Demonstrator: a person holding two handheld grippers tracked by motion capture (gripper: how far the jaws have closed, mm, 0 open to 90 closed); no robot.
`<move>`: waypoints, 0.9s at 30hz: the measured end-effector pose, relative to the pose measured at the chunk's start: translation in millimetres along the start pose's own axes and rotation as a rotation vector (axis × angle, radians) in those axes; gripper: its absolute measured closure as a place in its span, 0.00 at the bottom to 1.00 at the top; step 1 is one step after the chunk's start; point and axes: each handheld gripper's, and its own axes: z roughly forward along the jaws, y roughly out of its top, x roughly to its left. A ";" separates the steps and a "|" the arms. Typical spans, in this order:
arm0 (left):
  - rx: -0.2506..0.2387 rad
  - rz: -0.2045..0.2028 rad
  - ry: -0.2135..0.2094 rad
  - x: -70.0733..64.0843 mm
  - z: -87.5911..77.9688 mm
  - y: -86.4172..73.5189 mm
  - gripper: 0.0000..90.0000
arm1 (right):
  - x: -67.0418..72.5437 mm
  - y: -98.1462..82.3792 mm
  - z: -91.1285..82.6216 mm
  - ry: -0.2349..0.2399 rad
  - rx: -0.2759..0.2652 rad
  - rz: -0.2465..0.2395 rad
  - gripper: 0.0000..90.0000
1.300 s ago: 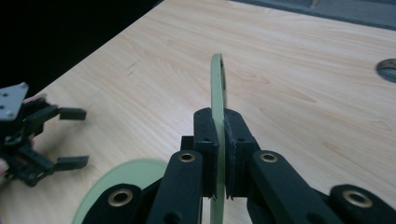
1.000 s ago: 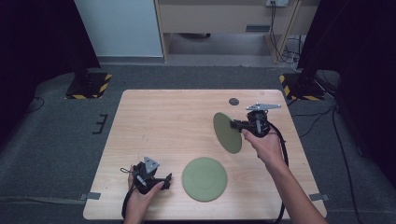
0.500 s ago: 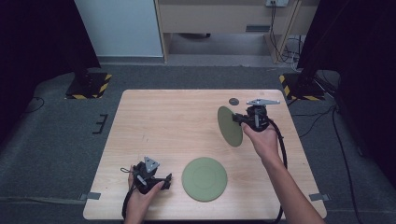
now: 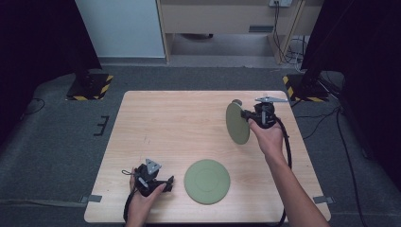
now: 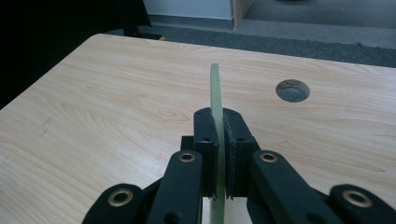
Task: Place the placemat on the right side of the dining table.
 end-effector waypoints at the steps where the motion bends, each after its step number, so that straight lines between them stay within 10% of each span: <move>1: 0.000 -0.002 -0.001 0.1 0.1 0.0 0.02 | -1.4 0.0 0.2 -0.003 -0.002 0.003 0.95; 27: 0.002 -0.003 -0.004 -0.1 -0.1 -0.2 0.02 | -29.0 -6.2 1.2 -0.091 -0.012 0.042 0.95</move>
